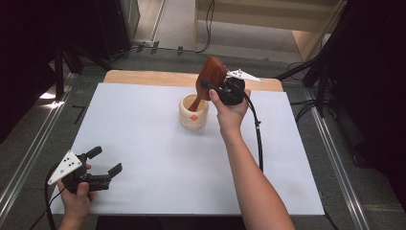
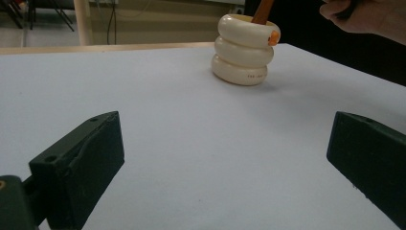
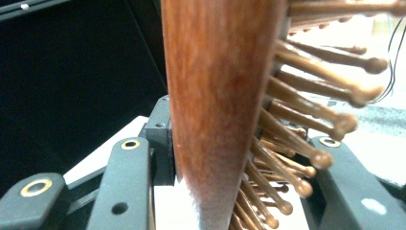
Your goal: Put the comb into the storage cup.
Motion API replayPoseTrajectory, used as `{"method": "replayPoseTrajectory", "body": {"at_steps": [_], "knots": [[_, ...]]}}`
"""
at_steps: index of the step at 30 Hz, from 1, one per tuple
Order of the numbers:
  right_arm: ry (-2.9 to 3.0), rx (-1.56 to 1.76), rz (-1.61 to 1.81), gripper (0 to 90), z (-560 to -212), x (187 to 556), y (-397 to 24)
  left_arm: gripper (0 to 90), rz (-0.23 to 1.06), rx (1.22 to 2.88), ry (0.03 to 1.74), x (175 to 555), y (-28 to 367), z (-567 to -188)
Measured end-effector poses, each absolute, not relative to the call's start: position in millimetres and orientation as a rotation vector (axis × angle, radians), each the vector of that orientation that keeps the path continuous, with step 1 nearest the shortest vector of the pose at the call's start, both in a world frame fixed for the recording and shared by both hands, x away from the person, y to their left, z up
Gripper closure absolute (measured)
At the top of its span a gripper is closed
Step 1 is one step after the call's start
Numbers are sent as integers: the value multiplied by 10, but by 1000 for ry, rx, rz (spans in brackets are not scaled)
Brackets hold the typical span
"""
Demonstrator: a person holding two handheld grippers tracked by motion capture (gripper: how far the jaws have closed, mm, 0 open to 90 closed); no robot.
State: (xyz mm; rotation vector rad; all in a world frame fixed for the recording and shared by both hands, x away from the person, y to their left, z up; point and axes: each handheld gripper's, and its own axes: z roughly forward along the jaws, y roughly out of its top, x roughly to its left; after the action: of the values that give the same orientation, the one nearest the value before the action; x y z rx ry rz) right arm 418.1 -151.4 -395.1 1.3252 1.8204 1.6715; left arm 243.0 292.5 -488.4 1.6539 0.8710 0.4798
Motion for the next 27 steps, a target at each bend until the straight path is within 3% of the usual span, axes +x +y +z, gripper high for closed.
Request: {"method": "replayPoseTrajectory", "body": {"at_steps": [27], "knots": [[1769, 1415, 1663, 521, -4334, 4205, -1464, 0, 471, 1651, 865, 2427, 2933, -4881]]}}
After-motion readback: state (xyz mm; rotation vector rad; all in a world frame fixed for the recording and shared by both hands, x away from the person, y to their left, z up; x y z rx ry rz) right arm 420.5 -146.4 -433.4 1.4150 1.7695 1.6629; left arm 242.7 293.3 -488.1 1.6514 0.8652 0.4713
